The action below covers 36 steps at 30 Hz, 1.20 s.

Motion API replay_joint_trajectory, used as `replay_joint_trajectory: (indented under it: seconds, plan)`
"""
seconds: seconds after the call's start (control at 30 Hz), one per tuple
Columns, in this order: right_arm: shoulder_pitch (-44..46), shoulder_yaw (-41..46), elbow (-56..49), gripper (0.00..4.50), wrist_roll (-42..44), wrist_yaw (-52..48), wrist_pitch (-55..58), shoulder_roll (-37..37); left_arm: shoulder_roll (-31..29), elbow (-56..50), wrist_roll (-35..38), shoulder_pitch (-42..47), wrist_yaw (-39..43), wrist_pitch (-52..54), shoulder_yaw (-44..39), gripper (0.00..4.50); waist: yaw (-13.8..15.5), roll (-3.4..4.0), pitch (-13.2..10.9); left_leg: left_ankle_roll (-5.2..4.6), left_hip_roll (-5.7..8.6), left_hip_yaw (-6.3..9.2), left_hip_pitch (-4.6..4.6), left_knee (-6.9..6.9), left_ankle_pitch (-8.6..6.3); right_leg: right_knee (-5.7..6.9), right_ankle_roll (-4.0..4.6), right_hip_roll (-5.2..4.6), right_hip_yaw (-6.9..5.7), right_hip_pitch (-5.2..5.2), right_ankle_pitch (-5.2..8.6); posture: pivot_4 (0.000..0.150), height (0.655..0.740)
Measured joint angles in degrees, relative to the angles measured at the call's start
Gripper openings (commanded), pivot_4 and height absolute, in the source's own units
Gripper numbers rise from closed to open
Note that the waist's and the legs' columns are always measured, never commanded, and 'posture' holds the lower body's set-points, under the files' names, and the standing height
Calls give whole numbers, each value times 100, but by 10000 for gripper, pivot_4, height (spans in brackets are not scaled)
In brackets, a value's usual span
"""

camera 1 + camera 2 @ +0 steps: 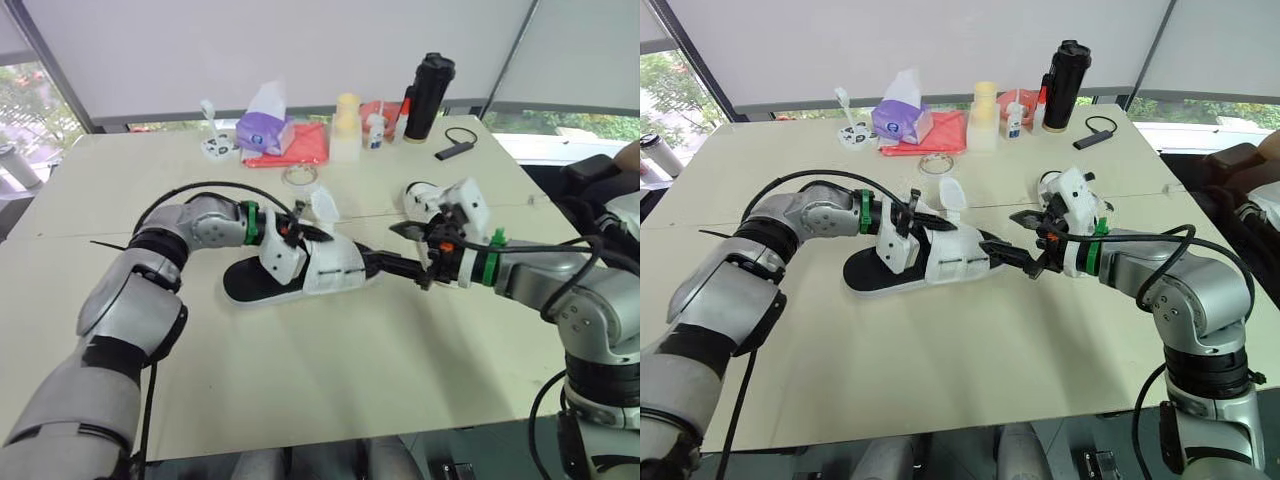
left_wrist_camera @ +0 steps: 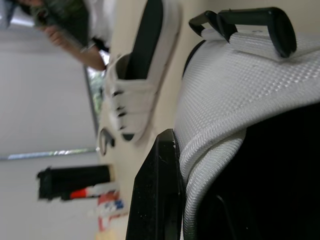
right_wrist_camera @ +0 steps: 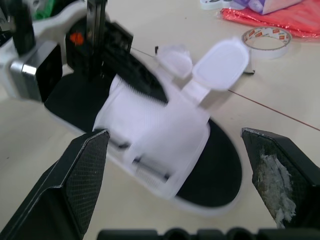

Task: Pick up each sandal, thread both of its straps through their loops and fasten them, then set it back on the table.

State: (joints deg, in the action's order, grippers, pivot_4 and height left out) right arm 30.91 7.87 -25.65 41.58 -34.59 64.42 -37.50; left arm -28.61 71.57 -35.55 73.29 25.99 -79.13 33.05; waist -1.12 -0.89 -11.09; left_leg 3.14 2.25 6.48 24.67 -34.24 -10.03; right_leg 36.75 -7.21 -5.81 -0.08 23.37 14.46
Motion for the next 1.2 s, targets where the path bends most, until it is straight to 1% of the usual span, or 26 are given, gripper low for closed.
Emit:
replay_joint_trajectory:
  seconds: [0.1,0.2,0.3,0.37,0.43,0.53,0.63,0.67,0.73,0.9,1.0,1.13,1.2]
  plan:
    - [-74,3,-33,45000,9,73,-13,5,-32,8,-451,247,-250,-89,201,297,27,-1,0,0,1,0,1,-8,0,4,-1,0,0,-2,0,1500,7400]
    - [-109,21,-137,45000,34,162,-14,10,-181,-137,-1247,365,-1198,-107,450,297,35,-1,0,0,2,0,1,-11,0,9,-6,-1,0,-2,3,1500,7400]
    - [-120,52,-203,45000,55,244,-14,15,-244,-319,-2310,430,-2753,159,925,297,43,-1,0,0,3,1,1,-15,0,19,-12,-1,1,-2,7,1500,7400]
    - [-124,54,-241,45000,95,292,-14,34,-248,-374,-3092,537,-4094,461,1423,297,44,-5,-3,0,4,3,2,-20,0,25,-21,-1,1,-2,12,1500,7400]
    - [-125,54,-252,45000,139,335,-14,38,-244,-389,-3682,678,-5217,715,1869,297,45,-6,-3,0,4,3,2,-21,0,26,-27,-1,1,-2,16,1500,7400]
    - [-126,53,-285,45000,164,386,-14,38,-174,-260,-4351,860,-6597,1095,2482,297,45,-6,-3,1,5,2,2,-21,0,27,-29,-1,1,-1,18,1500,7400]
    - [-125,31,-298,45000,196,397,-14,38,-18,22,-4688,858,-7482,1367,2905,297,46,-7,-4,1,5,2,3,-22,0,28,-29,-1,0,0,18,1500,7400]
    - [-125,21,-301,45000,197,398,-14,38,13,124,-4729,850,-7609,1377,2958,297,46,-8,-4,1,5,2,3,-21,0,28,-28,-1,0,0,17,1500,7400]
    - [-125,-21,-302,45000,197,400,-14,37,30,349,-4645,825,-7605,1209,2954,297,41,-8,-5,1,5,2,4,-21,-1,28,-25,-1,0,2,16,1500,7400]
    - [-125,-64,-304,45000,197,399,-14,35,64,639,-4028,655,-6883,755,2642,297,47,-8,-4,1,5,1,4,-21,-1,27,-17,-3,1,2,12,1500,7400]
    - [-124,-69,-306,45000,197,403,-14,35,54,674,-3762,598,-6433,695,2515,297,47,-8,-4,1,5,1,4,-21,-1,27,-16,-3,1,2,11,1500,7400]
    - [-124,-70,-311,45000,197,407,-14,35,43,623,-3770,569,-6317,784,2554,297,48,-8,-4,1,5,1,4,-22,-1,27,-17,-3,1,1,12,1500,7400]
    - [-123,-72,-312,45000,197,414,-14,35,68,587,-3884,569,-6387,1067,2697,297,48,-8,-4,1,5,1,4,-23,-1,29,-17,-3,1,0,12,1500,7400]
